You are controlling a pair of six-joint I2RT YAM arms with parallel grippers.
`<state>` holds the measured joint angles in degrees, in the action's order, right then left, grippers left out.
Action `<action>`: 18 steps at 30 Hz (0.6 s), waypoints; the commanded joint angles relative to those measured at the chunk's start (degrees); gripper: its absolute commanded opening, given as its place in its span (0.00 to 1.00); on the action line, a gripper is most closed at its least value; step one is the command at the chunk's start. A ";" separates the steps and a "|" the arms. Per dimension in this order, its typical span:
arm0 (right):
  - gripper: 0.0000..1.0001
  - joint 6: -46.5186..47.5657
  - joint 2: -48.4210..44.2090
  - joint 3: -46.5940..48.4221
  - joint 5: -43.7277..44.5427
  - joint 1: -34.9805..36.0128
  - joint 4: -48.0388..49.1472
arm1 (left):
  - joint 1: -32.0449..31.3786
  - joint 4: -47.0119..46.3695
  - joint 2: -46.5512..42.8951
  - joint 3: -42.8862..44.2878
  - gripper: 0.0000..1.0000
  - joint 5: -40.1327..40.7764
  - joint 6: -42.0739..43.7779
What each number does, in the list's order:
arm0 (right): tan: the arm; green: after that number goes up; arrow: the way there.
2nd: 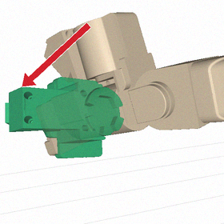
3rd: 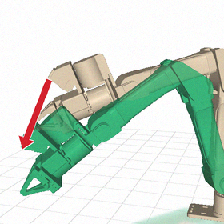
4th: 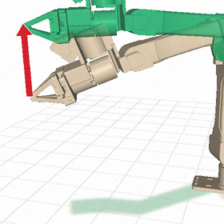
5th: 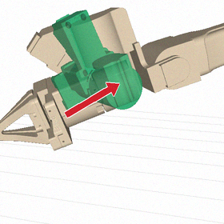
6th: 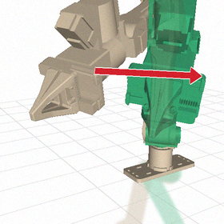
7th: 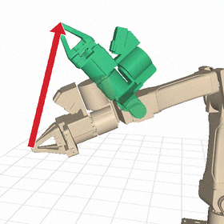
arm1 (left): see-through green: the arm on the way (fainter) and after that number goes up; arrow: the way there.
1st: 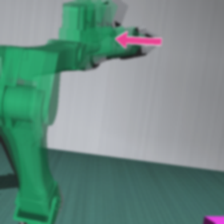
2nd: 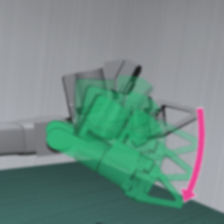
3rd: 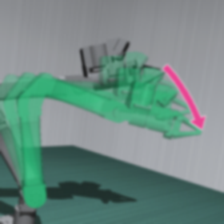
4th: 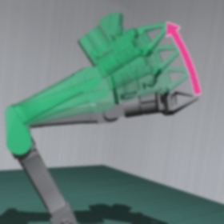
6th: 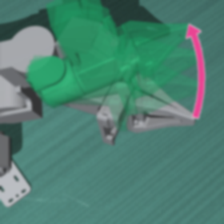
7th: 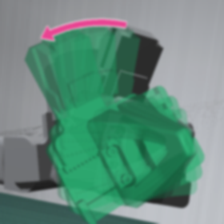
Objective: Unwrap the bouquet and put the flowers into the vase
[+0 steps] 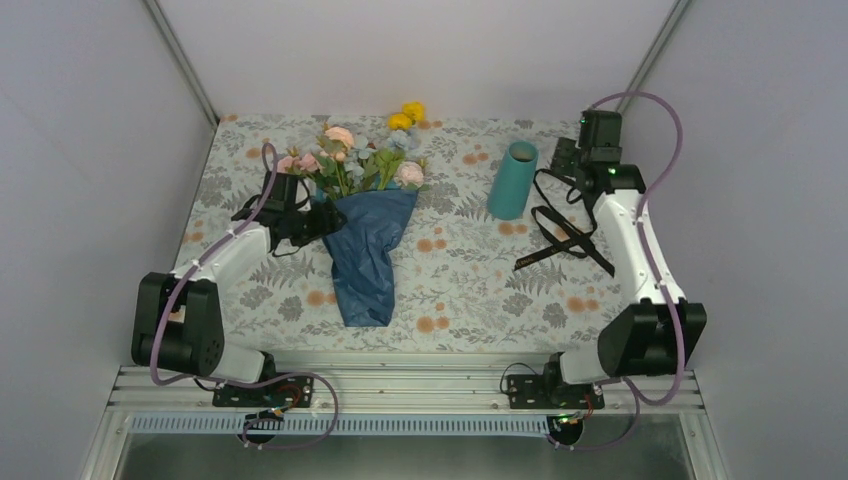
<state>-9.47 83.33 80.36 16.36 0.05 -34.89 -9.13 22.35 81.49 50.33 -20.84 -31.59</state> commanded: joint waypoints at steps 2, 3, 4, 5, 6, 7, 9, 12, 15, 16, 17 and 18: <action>0.69 -3.40 -6.01 -2.81 -9.18 10.54 -1.34 | -0.19 -1.32 2.42 0.35 0.74 -1.98 1.39; 0.69 -3.63 -6.90 -3.82 -10.31 12.61 -0.95 | -0.20 -1.80 3.04 0.20 0.74 -2.00 1.18; 0.69 -4.17 -7.62 -4.97 -11.19 14.25 -0.51 | -0.20 -2.10 3.69 0.04 0.74 -2.15 0.73; 0.69 -4.68 -8.24 -6.02 -12.08 15.77 0.15 | -0.26 -2.03 4.35 0.04 0.74 -2.09 0.29; 0.68 -5.21 -8.87 -7.01 -12.66 17.33 0.93 | -0.28 -1.95 4.93 -0.07 0.74 -1.82 -0.10; 0.67 -5.87 -9.46 -7.79 -13.19 18.78 1.74 | -0.41 -2.08 5.31 -0.31 0.74 -1.75 -0.44; 0.67 -6.58 -10.40 -9.60 -15.24 22.17 3.95 | -0.66 -2.77 5.57 -0.88 0.74 -2.11 -1.32; 0.66 -7.41 -11.51 -13.44 -18.78 28.94 8.97 | -1.19 -1.78 5.24 -0.13 0.73 -2.70 -2.02; 0.66 -8.61 -11.50 -16.63 -19.27 37.28 14.40 | -1.02 -0.06 1.96 1.10 0.74 -1.22 -2.33; 0.66 -9.12 -10.86 -17.20 -18.32 40.41 16.01 | -0.35 0.41 0.79 1.43 0.74 -1.24 -2.21; 0.66 -9.80 -9.74 -17.26 -17.16 43.29 17.33 | 0.83 0.49 -0.20 1.59 0.74 -2.12 -2.05; 0.66 -10.51 -8.49 -16.91 -16.02 46.42 18.38 | 2.30 0.50 -0.94 1.41 0.74 -4.11 -1.88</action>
<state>-16.53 73.19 64.14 -0.58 36.93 -25.34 -9.93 22.20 85.14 50.00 -22.15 -32.99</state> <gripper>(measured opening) 0.663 0.739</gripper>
